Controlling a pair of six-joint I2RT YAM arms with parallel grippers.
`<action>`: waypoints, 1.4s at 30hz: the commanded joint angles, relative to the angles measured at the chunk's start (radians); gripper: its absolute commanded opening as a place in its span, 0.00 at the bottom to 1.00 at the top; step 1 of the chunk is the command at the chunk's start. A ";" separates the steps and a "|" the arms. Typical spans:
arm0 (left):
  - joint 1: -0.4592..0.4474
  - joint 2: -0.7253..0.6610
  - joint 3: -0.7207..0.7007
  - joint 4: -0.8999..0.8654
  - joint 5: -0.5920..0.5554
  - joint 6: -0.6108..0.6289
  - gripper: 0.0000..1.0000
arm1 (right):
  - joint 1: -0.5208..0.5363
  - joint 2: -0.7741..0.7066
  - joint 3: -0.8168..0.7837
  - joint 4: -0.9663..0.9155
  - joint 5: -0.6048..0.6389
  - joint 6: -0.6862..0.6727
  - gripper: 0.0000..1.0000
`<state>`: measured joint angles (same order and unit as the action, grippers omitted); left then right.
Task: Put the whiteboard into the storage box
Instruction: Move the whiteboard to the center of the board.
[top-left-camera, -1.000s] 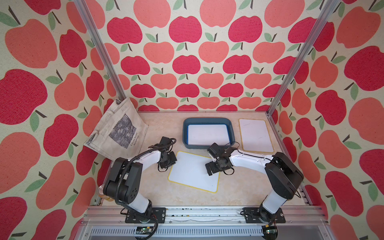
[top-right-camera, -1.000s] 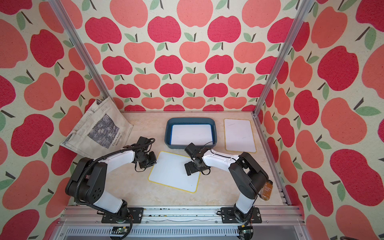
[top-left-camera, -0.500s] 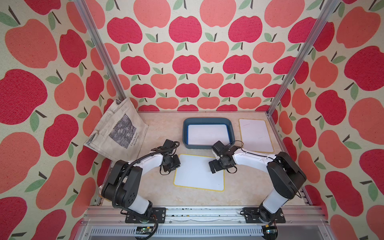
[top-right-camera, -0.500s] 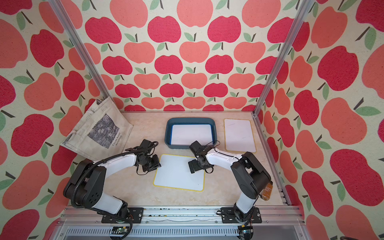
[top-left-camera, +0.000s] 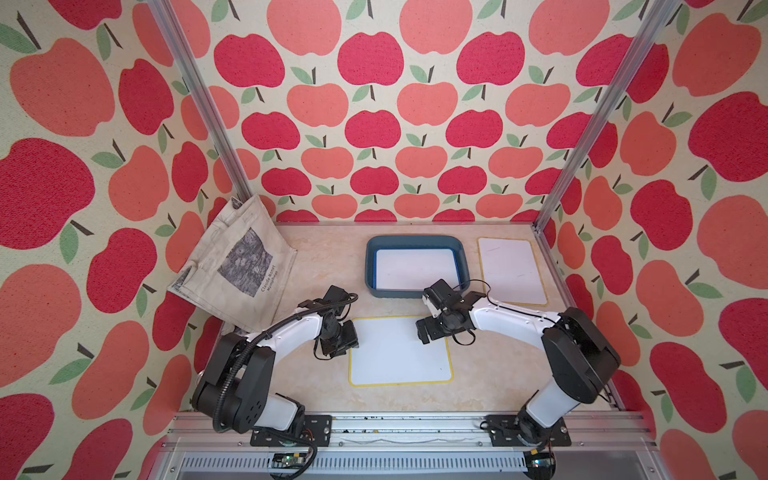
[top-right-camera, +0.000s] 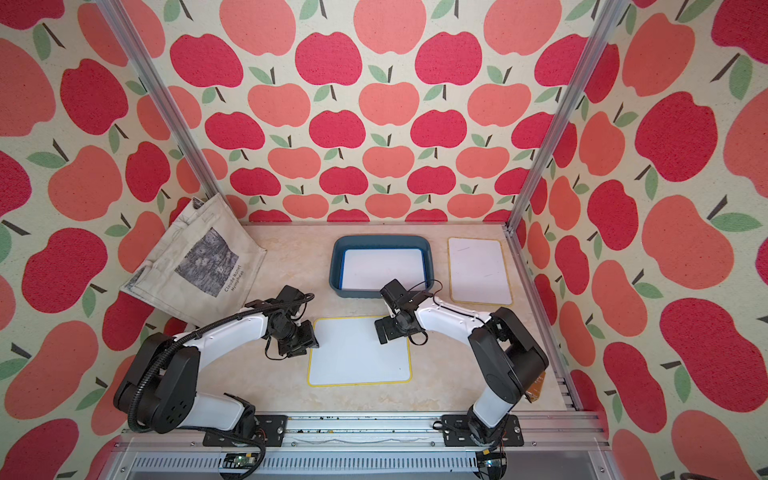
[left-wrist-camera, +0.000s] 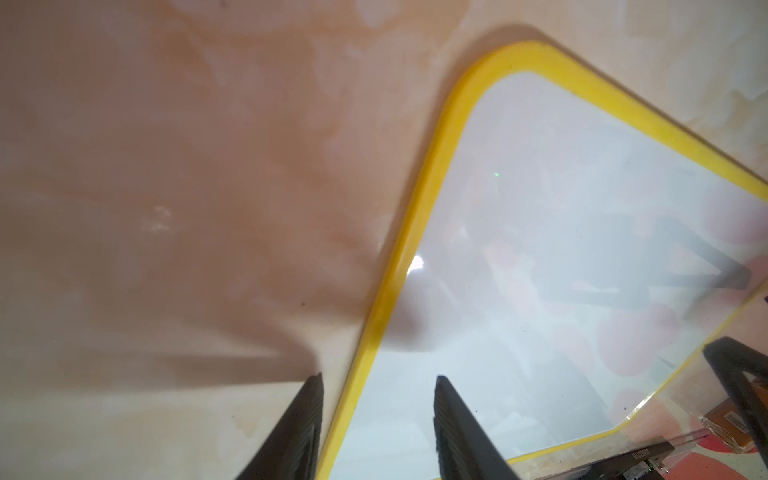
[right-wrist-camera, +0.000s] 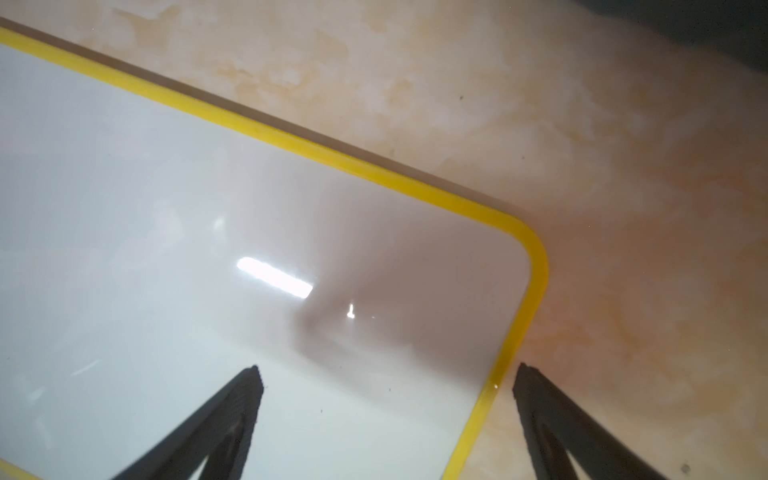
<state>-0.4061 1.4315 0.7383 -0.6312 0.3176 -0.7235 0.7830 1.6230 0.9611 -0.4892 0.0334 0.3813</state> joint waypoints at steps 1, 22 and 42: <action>0.003 -0.032 0.007 -0.093 -0.047 0.026 0.47 | -0.014 -0.068 -0.032 -0.047 0.011 -0.001 0.99; -0.154 0.008 -0.083 -0.023 -0.026 -0.048 0.60 | -0.014 -0.287 -0.328 0.102 -0.196 0.123 0.99; -0.160 0.078 -0.189 0.375 0.310 0.054 0.60 | 0.043 -0.243 -0.481 0.296 -0.295 0.297 0.99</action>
<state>-0.5514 1.4261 0.6704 -0.5934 0.4404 -0.7120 0.7723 1.3136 0.5484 -0.1890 -0.1150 0.6029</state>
